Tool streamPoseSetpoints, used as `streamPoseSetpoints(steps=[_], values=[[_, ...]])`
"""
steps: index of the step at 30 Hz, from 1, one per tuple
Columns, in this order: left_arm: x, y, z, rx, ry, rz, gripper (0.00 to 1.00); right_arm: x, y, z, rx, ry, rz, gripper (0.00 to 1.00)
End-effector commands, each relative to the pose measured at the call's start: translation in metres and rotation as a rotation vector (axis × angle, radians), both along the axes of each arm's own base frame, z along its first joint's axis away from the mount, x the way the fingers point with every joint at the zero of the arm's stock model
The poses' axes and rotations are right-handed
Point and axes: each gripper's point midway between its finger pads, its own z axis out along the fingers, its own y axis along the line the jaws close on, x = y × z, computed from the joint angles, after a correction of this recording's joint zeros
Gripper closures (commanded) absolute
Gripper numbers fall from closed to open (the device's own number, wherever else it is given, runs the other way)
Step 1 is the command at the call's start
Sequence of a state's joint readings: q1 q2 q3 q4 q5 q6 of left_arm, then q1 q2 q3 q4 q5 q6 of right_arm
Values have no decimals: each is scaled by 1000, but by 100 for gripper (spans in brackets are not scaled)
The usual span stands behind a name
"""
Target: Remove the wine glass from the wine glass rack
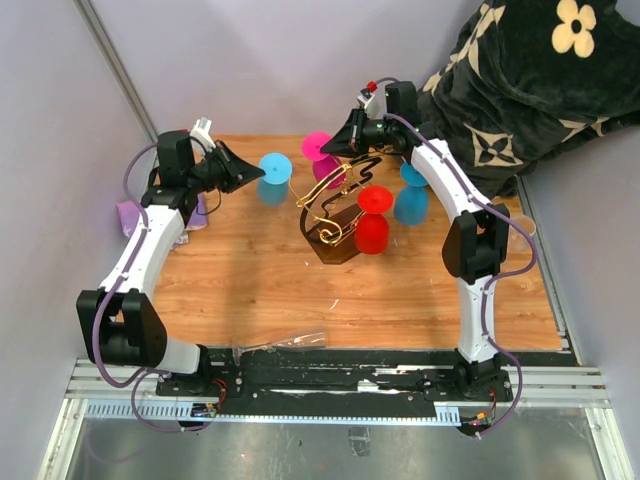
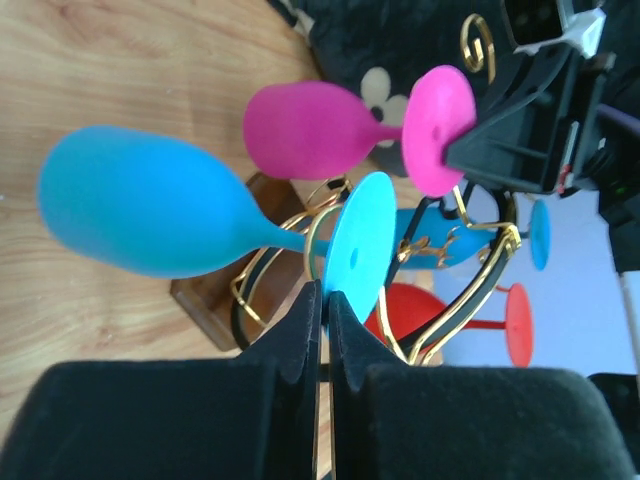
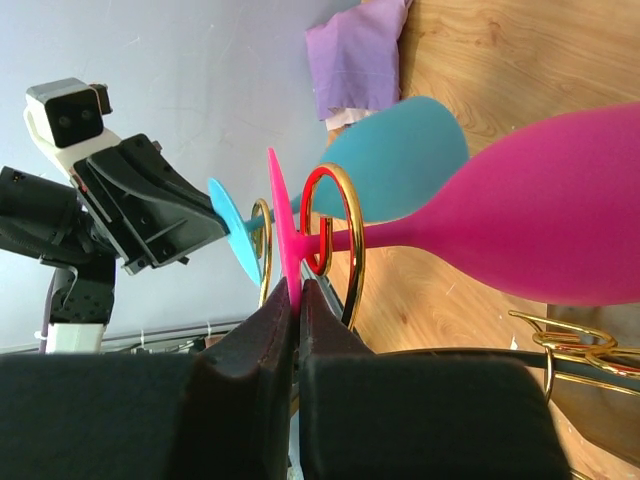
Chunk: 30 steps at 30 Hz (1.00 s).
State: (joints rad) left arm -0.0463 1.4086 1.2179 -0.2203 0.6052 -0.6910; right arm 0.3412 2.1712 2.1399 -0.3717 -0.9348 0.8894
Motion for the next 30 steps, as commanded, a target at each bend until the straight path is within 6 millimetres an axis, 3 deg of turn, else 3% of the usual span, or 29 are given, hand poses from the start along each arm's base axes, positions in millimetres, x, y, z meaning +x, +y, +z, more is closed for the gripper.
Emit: streamPoseSetpoints(steps=[1, 7, 10, 16, 23, 30], values=[[-2, -6, 24, -55, -76, -22, 99, -3, -17, -17, -56, 73, -23, 99], [-1, -8, 42, -85, -103, -20, 99, 1, -28, 3, -35, 39, -46, 99], [2, -9, 39, -108, -84, -21, 99, 3, -31, 8, -29, 34, -54, 99], [20, -8, 35, -137, -97, 13, 100, 2, -31, 7, -23, 37, -46, 99], [44, -24, 38, -208, -122, -15, 99, 1, -29, 8, -20, 41, -41, 99], [37, -35, 41, -224, -142, -63, 100, 1, -29, 9, -25, 34, -39, 99]])
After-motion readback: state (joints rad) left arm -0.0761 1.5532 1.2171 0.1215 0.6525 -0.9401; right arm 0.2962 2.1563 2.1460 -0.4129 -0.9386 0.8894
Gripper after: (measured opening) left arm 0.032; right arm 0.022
